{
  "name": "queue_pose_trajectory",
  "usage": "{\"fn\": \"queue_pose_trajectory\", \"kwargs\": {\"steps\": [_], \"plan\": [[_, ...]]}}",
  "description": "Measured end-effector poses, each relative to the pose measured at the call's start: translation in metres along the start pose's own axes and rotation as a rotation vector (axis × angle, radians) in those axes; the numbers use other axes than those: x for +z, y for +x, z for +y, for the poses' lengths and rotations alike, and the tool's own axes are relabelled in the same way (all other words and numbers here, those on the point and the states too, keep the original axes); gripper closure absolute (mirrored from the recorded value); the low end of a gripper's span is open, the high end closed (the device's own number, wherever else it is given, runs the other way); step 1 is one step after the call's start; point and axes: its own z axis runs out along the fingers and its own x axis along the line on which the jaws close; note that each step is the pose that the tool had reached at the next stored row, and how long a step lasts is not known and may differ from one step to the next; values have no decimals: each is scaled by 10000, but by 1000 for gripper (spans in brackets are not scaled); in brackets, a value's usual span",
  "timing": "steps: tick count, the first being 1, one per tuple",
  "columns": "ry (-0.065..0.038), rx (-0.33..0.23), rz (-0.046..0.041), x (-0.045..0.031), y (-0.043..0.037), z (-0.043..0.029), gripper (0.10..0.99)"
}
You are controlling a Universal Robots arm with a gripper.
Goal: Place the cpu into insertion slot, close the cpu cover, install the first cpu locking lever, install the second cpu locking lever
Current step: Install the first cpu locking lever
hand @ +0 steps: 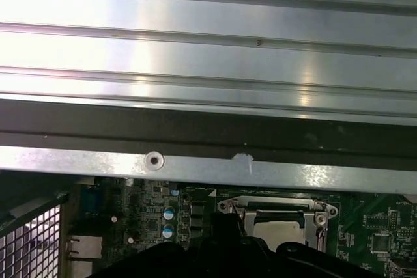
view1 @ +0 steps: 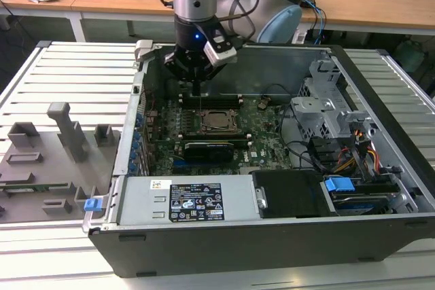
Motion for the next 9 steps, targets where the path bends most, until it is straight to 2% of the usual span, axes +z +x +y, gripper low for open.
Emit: {"fn": "queue_pose_trajectory", "kwargs": {"steps": [9], "plan": [[0,1,0,29,-71,-3,980]]}}
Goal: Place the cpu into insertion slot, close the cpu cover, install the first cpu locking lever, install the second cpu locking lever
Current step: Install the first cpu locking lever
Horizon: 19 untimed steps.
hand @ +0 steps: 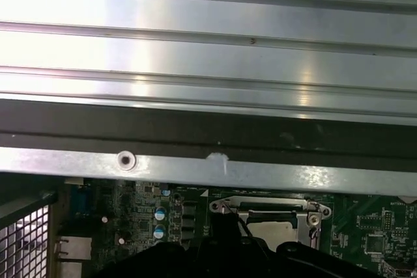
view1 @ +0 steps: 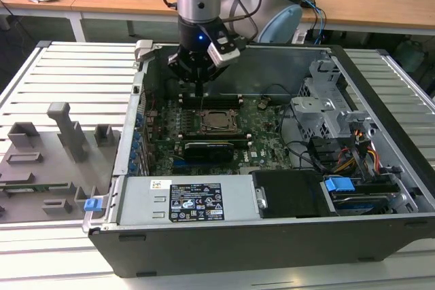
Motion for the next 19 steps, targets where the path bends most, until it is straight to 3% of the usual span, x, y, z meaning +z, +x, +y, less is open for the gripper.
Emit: {"fn": "queue_pose_trajectory", "kwargs": {"steps": [8,12,19], "plan": [[-9,0,-7,31,-115,-4,980],[-153,1,-126,45,-117,-7,980],[-247,31,-132,130,-225,0,980]]}}
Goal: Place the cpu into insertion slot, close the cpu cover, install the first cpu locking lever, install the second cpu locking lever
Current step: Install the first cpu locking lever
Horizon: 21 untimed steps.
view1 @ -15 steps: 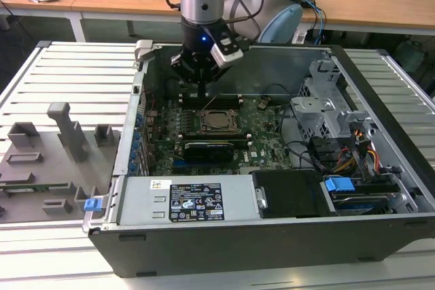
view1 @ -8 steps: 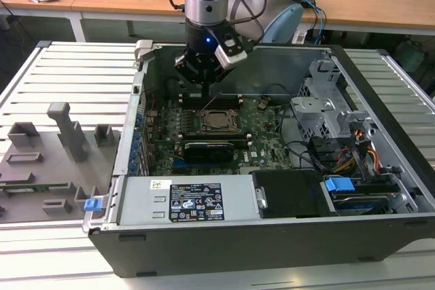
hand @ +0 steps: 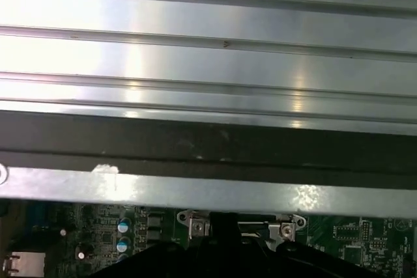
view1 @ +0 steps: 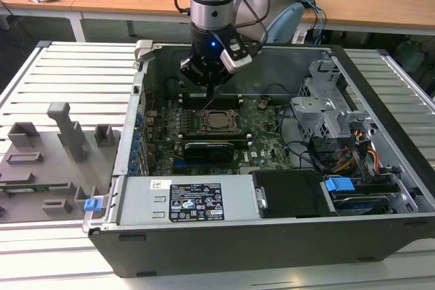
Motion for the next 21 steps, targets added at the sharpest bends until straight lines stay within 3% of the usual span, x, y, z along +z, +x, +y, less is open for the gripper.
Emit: {"fn": "queue_pose_trajectory", "kwargs": {"steps": [12,21], "plan": [[12,0,5,116,-113,38,980],[11,2,53,199,-258,39,980]]}}
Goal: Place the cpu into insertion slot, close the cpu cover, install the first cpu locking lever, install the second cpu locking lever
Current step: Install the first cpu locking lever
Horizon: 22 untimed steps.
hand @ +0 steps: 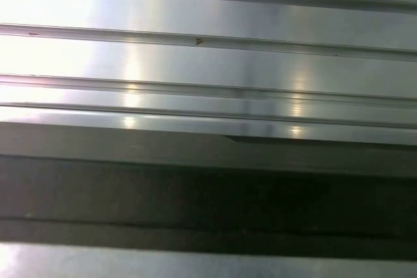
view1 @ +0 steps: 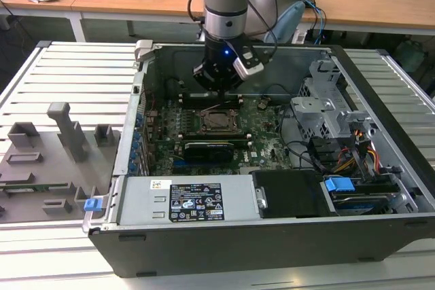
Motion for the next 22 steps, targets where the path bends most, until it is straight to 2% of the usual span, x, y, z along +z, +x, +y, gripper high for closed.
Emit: {"fn": "queue_pose_trajectory", "kwargs": {"steps": [10,22], "plan": [[-5,0,25,72,-79,2,980],[-9,0,29,171,-96,-1,980]]}}
